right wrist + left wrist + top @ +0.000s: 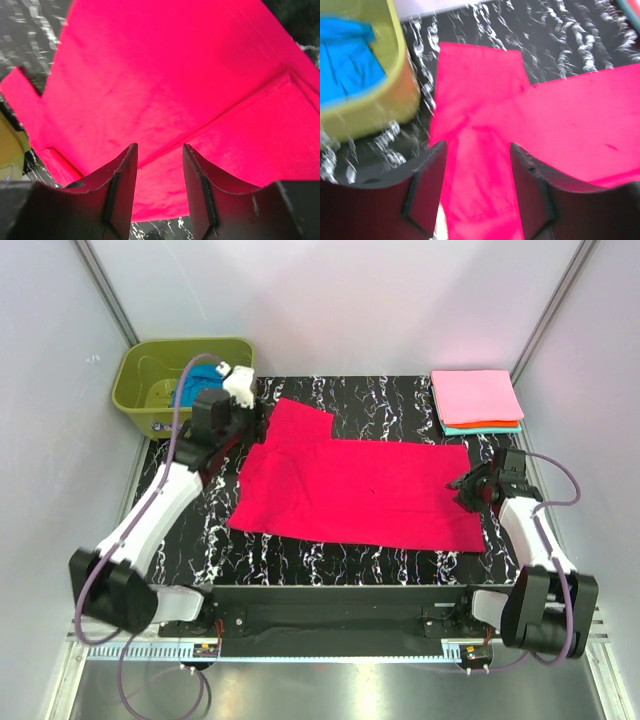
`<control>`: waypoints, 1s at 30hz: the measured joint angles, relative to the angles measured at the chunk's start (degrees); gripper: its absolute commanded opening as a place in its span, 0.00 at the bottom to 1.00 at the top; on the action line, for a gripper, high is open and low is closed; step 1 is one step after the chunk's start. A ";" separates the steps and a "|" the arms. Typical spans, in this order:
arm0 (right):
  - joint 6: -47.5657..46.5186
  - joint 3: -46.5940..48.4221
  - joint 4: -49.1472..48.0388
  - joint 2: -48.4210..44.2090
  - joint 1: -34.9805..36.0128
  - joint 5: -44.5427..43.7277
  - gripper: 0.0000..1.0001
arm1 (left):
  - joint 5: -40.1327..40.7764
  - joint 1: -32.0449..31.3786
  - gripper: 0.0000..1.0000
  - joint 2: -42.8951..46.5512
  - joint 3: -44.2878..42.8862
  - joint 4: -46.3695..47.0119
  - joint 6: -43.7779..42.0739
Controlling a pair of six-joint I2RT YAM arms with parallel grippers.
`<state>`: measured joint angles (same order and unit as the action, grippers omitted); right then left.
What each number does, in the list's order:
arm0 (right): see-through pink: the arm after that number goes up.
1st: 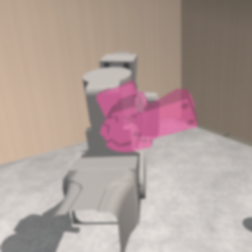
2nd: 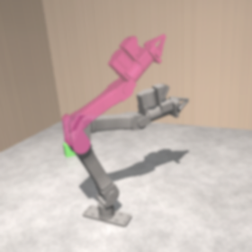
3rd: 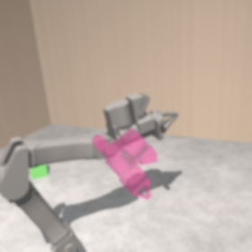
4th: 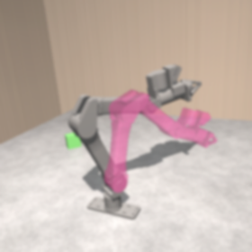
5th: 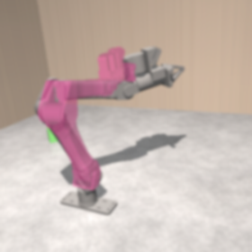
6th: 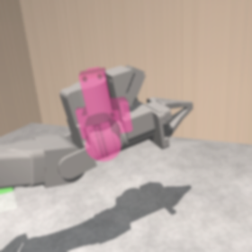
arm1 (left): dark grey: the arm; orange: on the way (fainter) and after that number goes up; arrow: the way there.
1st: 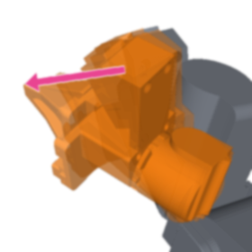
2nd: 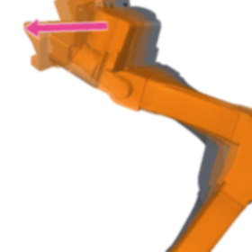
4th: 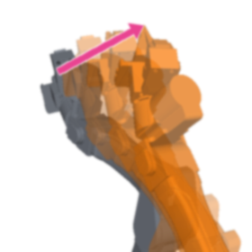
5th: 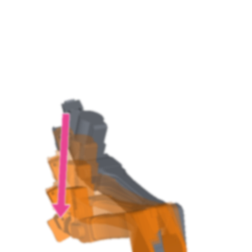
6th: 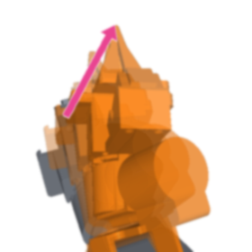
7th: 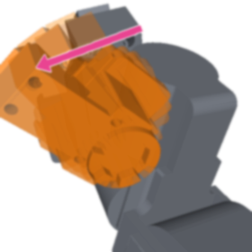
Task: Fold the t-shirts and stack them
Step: Fold the tshirt
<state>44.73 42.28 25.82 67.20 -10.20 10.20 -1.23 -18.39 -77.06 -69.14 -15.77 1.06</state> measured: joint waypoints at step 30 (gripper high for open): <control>2.58 2.21 2.95 19.76 -2.60 -4.66 0.36 | 19.98 -0.24 0.52 1.38 33.73 -4.70 32.26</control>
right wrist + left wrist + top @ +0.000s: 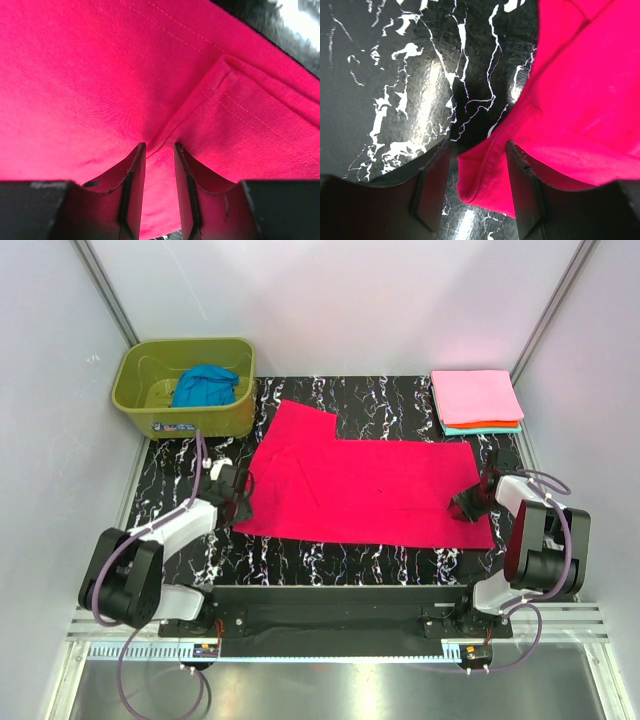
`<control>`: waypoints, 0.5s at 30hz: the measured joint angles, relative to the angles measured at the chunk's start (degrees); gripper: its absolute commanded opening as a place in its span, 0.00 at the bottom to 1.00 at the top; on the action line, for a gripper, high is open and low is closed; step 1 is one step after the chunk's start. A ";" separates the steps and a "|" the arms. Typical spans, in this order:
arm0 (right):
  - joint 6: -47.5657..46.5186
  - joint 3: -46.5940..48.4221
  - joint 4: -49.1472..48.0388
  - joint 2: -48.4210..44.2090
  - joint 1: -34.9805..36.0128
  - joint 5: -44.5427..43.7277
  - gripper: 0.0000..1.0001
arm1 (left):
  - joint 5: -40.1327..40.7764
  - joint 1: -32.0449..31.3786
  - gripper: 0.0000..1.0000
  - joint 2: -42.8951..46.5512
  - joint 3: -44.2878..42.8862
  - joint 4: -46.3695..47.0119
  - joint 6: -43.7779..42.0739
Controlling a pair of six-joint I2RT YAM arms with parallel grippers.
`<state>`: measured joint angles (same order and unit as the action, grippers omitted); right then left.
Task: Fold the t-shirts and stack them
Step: Fold the tshirt
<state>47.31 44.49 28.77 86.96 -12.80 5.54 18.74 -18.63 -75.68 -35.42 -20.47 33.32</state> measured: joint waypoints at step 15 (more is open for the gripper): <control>-3.26 1.27 0.00 1.27 -1.11 0.39 0.36 | -5.44 -0.17 0.49 2.56 -14.60 -7.30 1.40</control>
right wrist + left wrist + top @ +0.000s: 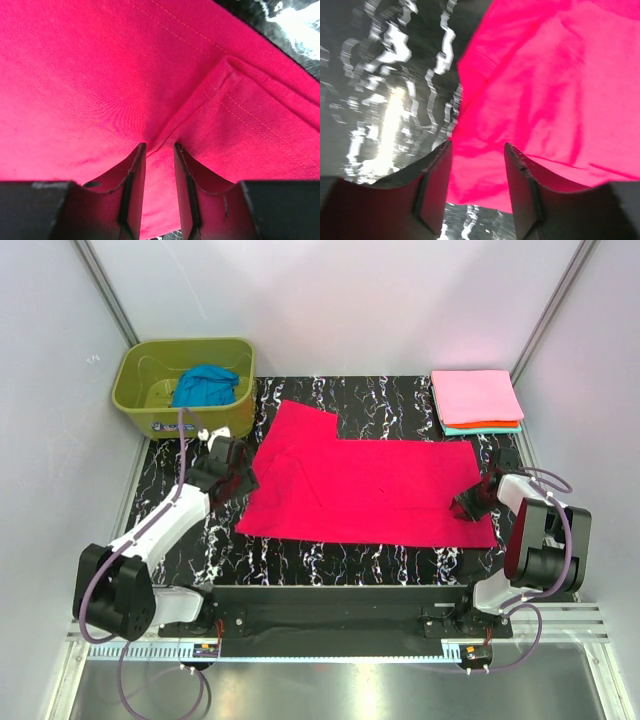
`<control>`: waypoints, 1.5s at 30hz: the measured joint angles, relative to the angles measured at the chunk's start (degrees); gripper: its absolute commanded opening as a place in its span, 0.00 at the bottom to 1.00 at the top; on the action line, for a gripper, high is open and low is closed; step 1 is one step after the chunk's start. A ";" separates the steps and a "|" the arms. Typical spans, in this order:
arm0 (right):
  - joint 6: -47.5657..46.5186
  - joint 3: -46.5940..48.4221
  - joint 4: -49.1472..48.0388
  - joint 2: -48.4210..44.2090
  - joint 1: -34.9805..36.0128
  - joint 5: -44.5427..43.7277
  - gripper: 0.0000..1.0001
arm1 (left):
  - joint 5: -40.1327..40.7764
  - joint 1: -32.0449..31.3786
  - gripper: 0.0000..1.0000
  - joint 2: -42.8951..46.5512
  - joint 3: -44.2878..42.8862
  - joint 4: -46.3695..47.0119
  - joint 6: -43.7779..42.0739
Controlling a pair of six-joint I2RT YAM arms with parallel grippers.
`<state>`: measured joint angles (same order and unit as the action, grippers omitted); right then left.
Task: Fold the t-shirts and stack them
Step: Fold the tshirt
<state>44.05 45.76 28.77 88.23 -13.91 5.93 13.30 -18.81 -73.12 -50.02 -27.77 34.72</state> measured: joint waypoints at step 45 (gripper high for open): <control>-20.17 41.79 -17.22 29.79 37.94 27.89 0.58 | -18.12 1.01 0.56 -5.22 9.35 5.90 1.99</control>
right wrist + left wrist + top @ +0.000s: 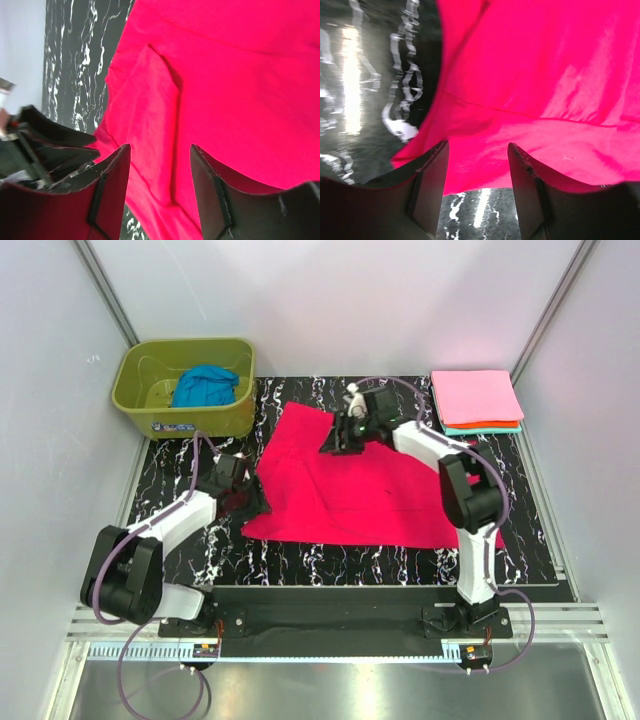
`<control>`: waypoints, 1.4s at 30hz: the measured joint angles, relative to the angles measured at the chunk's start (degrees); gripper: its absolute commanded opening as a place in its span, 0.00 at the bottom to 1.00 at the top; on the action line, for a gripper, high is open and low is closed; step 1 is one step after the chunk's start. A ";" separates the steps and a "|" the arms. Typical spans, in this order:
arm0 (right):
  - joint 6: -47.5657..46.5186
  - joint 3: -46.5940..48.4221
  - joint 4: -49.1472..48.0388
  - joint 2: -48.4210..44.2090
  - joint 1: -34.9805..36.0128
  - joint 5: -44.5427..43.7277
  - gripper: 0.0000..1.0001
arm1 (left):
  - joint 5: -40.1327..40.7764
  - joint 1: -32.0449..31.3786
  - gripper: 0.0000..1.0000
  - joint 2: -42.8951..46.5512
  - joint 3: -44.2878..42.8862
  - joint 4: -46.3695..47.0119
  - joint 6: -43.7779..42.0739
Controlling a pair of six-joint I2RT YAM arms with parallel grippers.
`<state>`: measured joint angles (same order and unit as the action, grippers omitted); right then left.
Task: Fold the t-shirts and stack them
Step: Fold the tshirt
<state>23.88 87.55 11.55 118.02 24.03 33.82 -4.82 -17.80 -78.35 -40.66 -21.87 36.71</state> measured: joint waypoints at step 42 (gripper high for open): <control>-6.08 9.51 3.85 13.11 7.56 -7.78 0.14 | 3.67 1.14 0.49 -3.56 0.50 1.07 -0.20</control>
<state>17.80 97.06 15.40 131.13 31.59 26.04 -1.15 -16.67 -81.91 -40.16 -20.80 36.51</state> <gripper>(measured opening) 0.115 0.481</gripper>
